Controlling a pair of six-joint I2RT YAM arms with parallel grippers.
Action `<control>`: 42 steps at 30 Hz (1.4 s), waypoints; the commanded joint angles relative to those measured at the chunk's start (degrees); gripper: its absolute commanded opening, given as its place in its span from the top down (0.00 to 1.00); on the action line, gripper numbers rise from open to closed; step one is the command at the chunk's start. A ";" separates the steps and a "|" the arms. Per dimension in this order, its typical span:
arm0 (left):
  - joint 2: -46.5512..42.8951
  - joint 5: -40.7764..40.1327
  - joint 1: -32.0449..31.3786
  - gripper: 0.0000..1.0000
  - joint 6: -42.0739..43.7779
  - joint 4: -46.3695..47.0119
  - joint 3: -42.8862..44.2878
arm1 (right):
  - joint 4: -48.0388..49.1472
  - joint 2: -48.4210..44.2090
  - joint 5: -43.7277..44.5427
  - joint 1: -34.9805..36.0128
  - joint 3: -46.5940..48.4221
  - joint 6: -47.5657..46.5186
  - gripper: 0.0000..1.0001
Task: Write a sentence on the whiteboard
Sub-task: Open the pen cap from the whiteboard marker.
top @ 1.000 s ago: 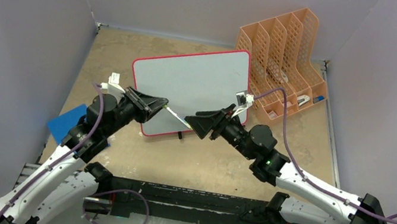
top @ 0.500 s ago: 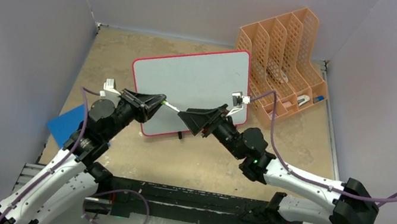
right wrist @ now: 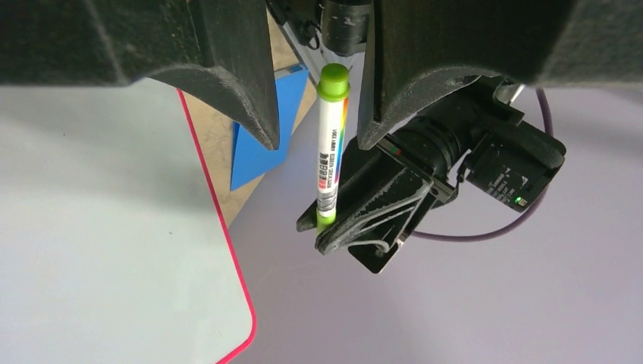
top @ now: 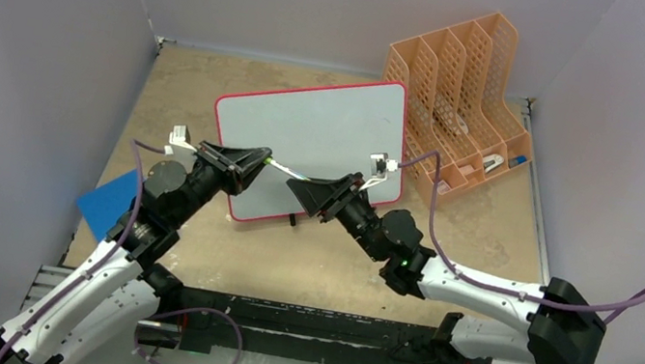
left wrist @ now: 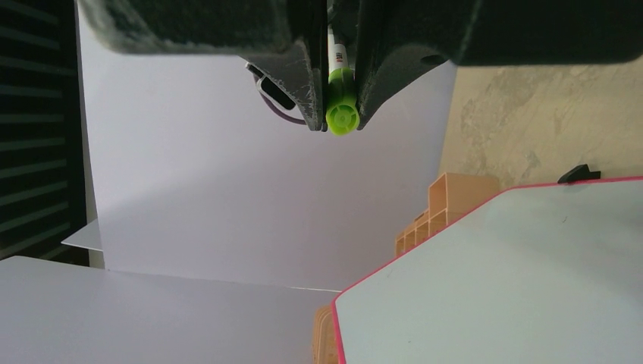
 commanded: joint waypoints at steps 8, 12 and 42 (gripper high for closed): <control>-0.02 0.22 0.21 1.00 -0.57 4.36 -0.42 | 5.53 -0.27 3.94 0.56 4.96 -1.17 0.56; 0.28 0.42 0.21 1.00 -0.44 4.69 -0.50 | 4.95 0.58 3.25 0.56 5.78 -1.13 0.63; -3.60 -11.13 0.21 1.00 -3.17 7.58 -5.27 | -4.74 -7.98 5.70 0.91 3.44 -1.14 1.00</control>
